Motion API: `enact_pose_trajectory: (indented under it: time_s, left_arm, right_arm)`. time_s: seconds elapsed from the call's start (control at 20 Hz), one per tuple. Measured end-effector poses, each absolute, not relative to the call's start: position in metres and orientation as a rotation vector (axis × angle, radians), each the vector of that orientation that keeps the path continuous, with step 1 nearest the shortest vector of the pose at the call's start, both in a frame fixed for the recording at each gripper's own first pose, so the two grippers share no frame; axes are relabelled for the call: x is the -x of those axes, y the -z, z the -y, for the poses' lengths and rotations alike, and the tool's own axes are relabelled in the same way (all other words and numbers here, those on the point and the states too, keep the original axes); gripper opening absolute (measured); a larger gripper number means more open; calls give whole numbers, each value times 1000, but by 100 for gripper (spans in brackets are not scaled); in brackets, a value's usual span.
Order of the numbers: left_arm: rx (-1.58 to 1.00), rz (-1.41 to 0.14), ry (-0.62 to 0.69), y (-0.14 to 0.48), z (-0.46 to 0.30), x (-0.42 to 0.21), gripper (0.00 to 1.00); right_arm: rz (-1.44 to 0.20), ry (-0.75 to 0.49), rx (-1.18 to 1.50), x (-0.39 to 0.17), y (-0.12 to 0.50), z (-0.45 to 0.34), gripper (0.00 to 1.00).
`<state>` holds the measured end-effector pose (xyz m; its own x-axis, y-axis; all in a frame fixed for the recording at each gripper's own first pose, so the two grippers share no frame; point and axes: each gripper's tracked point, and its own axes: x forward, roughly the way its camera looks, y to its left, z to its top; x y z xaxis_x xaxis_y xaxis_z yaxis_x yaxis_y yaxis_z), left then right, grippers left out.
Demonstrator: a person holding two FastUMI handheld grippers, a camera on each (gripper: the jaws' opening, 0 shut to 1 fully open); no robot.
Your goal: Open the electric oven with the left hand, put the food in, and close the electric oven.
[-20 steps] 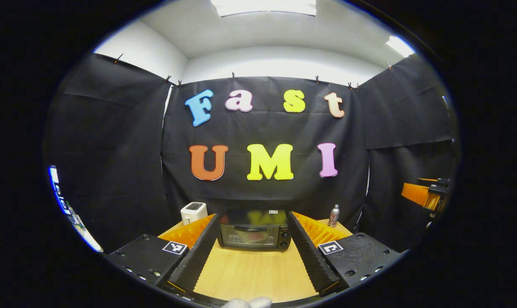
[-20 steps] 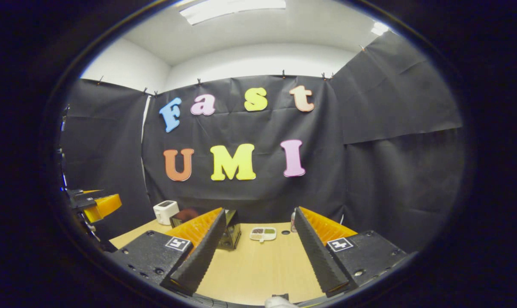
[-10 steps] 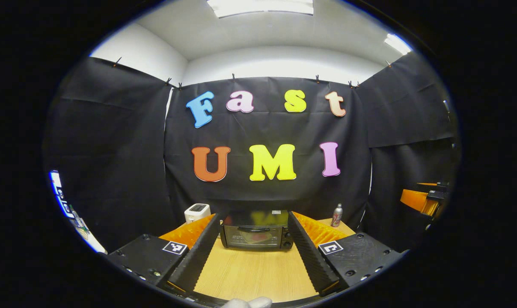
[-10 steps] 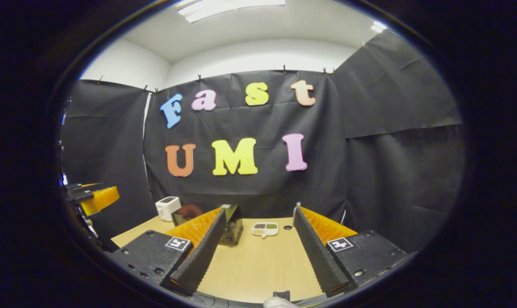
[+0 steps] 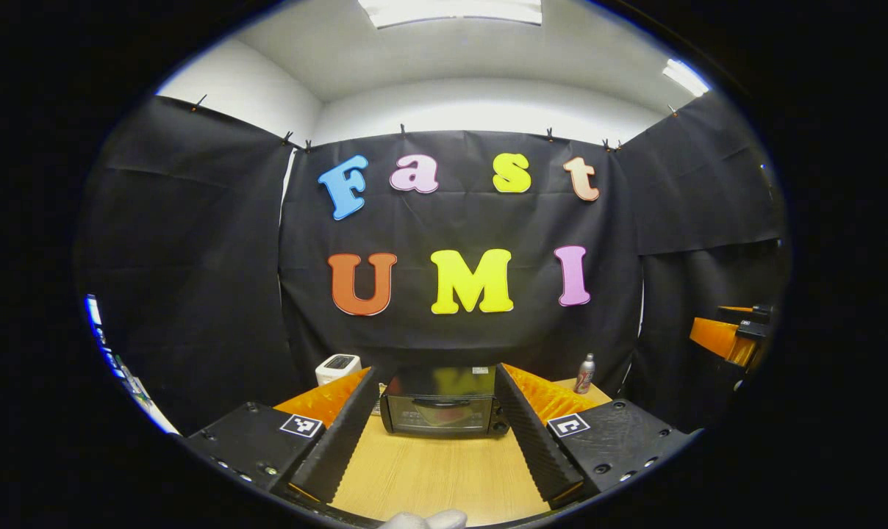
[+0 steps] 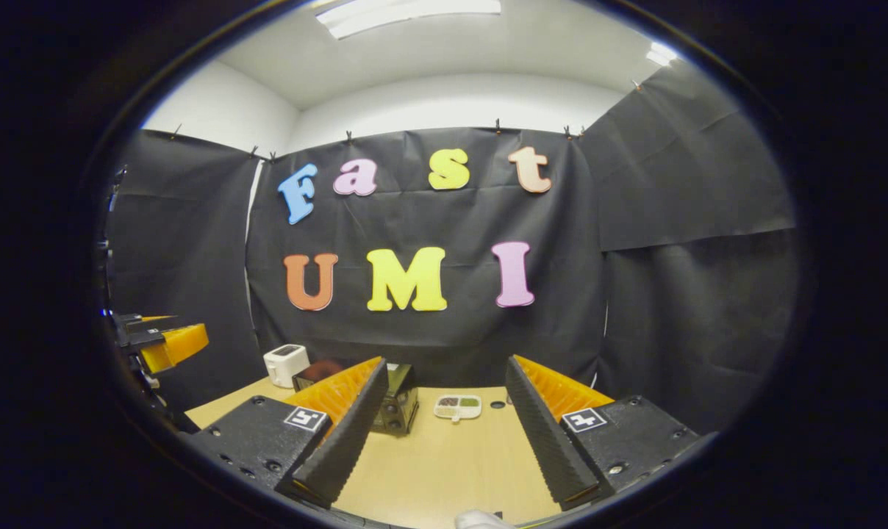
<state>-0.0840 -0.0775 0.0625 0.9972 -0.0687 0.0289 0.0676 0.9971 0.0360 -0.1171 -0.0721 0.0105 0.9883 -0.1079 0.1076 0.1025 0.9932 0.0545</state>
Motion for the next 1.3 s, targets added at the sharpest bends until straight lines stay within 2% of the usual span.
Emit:
enact_pose_trajectory:
  time_s: [0.55,1.3]
  left_arm:
    - [-31,44,114,-70,63,19,95]
    - [-59,36,41,-65,97,13,95]
  right_arm:
    - [151,144,-38,58,-24,55,100]
    - [125,75,-69,34,-21,84,100]
